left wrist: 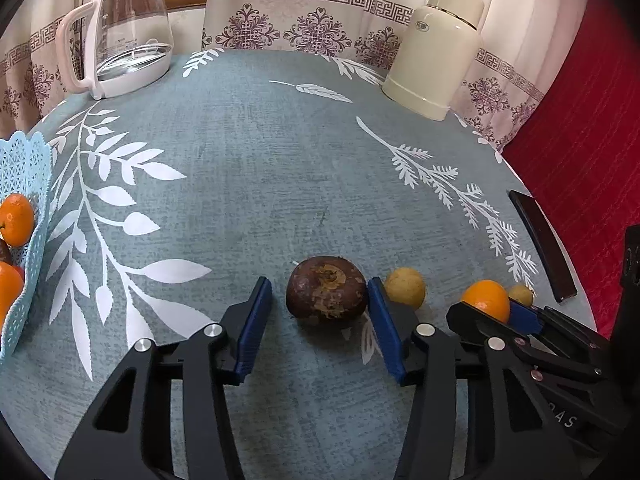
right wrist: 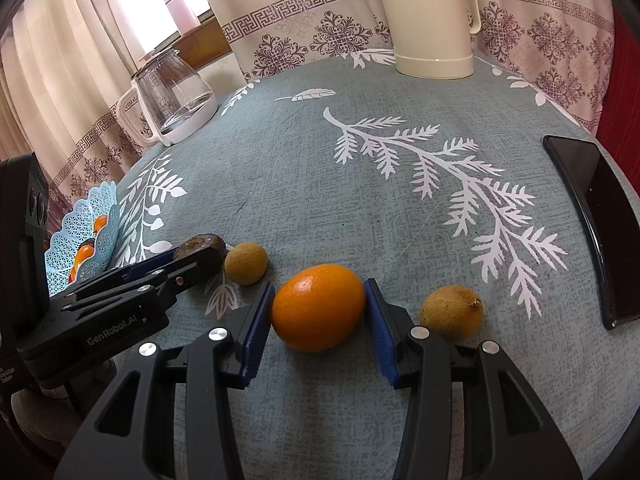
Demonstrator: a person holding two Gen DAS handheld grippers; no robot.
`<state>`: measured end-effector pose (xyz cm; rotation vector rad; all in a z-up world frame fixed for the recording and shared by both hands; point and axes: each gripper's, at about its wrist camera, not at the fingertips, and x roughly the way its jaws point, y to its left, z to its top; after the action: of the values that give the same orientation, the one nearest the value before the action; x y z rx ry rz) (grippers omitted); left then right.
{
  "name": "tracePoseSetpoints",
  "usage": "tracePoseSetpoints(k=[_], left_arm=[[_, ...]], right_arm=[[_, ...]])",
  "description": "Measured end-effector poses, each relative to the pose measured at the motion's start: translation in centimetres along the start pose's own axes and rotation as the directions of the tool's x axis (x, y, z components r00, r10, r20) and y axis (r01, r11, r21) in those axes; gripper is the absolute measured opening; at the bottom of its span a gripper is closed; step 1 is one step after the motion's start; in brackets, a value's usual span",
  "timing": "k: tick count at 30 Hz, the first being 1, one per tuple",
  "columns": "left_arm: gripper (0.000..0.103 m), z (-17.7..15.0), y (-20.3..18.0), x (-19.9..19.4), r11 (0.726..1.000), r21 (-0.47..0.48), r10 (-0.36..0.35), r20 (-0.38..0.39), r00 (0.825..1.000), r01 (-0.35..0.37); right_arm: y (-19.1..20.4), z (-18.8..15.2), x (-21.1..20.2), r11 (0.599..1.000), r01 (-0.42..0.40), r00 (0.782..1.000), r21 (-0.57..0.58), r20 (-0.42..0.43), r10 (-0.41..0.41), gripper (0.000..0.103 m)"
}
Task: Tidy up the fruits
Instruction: 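Close the left tool around the second brown fruit, then carry the brown fruit into the blue basket and open the left tool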
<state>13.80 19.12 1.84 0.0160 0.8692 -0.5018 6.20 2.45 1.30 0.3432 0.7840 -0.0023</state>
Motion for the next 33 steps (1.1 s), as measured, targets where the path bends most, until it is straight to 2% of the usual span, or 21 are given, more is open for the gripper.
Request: tracePoseSetpoints(k=[5, 13, 26, 33], left_arm=[[0.041, -0.1, -0.3, 0.0, 1.000, 0.005, -0.015, -0.002, 1.000, 0.015], [0.041, -0.4, -0.2, -0.4, 1.000, -0.005, -0.013, 0.007, 1.000, 0.013], [0.041, -0.3, 0.9, -3.7, 0.999, -0.028, 0.046, 0.072, 0.996, -0.044], [0.041, -0.1, 2.3, -6.1, 0.994, -0.057, 0.096, 0.124, 0.988, -0.089]], right_arm=[[0.0, 0.0, 0.0, 1.000, 0.000, 1.000, 0.000, 0.000, 0.000, 0.046], [0.0, 0.0, 0.0, 1.000, -0.001, 1.000, 0.001, 0.000, 0.001, 0.046], [0.0, 0.0, 0.0, 1.000, -0.003, 1.000, 0.003, 0.000, 0.003, 0.046], [0.0, 0.0, 0.0, 1.000, -0.003, 1.000, 0.002, 0.000, 0.003, 0.046]])
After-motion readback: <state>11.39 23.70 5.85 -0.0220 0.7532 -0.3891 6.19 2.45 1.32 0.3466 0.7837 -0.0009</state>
